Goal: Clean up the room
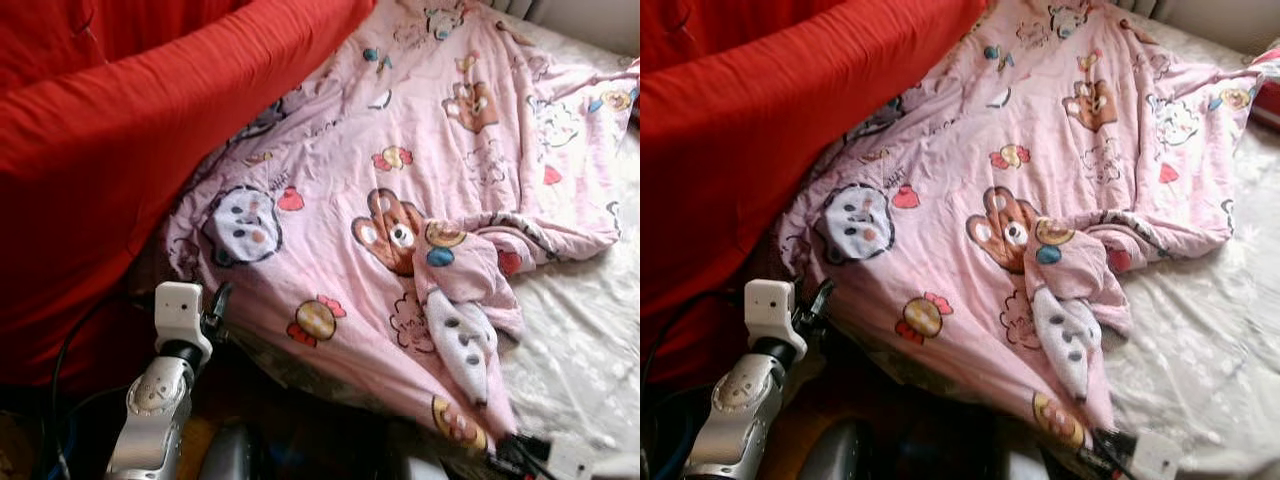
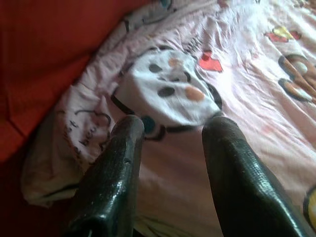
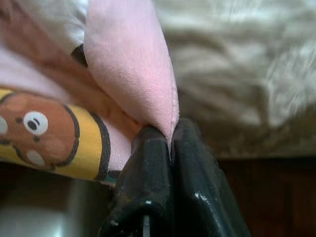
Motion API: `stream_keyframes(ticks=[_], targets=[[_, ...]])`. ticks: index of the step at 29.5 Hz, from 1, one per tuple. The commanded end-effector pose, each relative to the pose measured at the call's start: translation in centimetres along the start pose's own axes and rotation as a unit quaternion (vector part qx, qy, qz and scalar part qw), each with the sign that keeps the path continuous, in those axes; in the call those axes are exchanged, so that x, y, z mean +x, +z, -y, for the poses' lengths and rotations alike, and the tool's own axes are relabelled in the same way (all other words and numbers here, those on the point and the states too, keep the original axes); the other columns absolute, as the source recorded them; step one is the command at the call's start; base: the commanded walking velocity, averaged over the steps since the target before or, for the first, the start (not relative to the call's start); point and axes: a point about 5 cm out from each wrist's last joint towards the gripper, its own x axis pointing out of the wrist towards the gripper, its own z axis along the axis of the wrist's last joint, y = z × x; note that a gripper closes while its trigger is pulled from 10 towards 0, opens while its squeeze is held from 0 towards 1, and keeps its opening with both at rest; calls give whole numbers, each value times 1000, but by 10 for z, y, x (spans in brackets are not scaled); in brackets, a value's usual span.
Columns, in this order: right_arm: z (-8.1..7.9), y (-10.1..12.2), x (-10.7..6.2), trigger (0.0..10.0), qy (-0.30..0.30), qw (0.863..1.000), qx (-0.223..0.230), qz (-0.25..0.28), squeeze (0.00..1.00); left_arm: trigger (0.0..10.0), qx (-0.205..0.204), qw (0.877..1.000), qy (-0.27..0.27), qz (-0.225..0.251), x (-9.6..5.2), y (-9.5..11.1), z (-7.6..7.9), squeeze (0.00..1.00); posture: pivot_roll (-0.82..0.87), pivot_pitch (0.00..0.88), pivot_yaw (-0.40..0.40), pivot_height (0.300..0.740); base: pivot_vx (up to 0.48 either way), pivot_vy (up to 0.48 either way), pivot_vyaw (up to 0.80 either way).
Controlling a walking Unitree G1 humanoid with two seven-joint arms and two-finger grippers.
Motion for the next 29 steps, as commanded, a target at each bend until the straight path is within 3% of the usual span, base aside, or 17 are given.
stream_keyframes(ticks=[1, 5, 6, 8, 9, 10, 11, 17, 24, 29], targets=[[19, -16, -6, 0, -41, 998, -3, -45, 0, 10000, 6, 1000, -3, -12, -3, -8, 0, 0, 95, 291, -105, 622, 0, 0, 0], [7, -12, -1, 0, 0, 999, -6, -51, 0, 10000, 7, 1000, -6, -9, -2, -8, 1, 0, 95, 282, -102, 622, 0, 0, 0], [0, -3, 1, 4157, 27, 999, -4, -33, 0, 10000, 7, 1000, -8, -8, -2, -9, 2, 0, 95, 280, -100, 622, 0, 0, 0], [-3, 1, 2, 4157, 37, 999, -8, -22, 0, 10000, 7, 1000, -9, -8, -2, -9, 2, 0, 95, 280, -100, 622, 0, 0, 0], [-4, 5, 3, 10000, 41, 999, 3, -14, 373, 10000, 7, 1000, -10, -8, -1, -9, 2, 0, 94, 279, -100, 622, 0, 0, 0], [-4, 5, 3, 10000, 41, 999, 3, -14, 373, 10000, 7, 1000, -10, -8, -1, -9, 2, 0, 94, 279, -100, 622, 0, 0, 0], [-5, 8, 4, 10000, 45, 999, 8, -7, 1000, 10000, 7, 1000, -11, -8, -1, -9, 2, 0, 93, 280, -99, 622, 0, 0, 0], [-11, 14, 1, 10000, 69, 998, 2, -1, 1000, 10000, 14, 1000, -16, -8, -1, -10, 4, 0, 93, 285, -98, 622, 0, 0, 0], [-17, 42, -4, 10000, 97, 991, 42, 84, 1000, 10000, 15, 1000, -18, -8, 0, -11, 4, 0, 89, 286, -96, 622, 0, 0, 0], [-21, 46, -6, 10000, 107, 988, 45, 99, 1000, 10000, 16, 1000, -17, -6, 1, -9, 3, 0, 93, 287, -94, 622, 0, 0, 0]])
